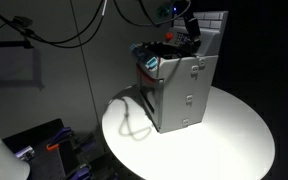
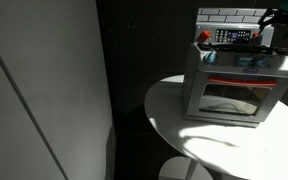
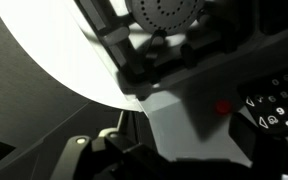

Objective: Press the orange button on the stove

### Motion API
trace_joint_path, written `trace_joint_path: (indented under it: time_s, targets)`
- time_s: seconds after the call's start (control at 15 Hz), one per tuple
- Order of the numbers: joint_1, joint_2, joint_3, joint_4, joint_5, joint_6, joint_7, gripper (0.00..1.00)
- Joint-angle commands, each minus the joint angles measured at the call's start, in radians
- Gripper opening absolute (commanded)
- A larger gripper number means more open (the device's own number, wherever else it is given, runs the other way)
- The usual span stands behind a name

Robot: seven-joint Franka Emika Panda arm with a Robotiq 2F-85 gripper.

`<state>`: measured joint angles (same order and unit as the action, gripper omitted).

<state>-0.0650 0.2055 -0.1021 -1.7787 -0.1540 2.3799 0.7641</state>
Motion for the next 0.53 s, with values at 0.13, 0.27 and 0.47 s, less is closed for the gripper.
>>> trace_joint_path:
  time_s: [0.13,0.27,0.47]
  targets:
    - [0.017,0.030,-0.018,0.041,0.003,0.007,0.012,1.00]
    - [0.017,0.032,-0.018,0.043,0.004,0.009,0.011,1.00]
    - [0.018,0.036,-0.017,0.047,0.007,0.011,0.009,1.00]
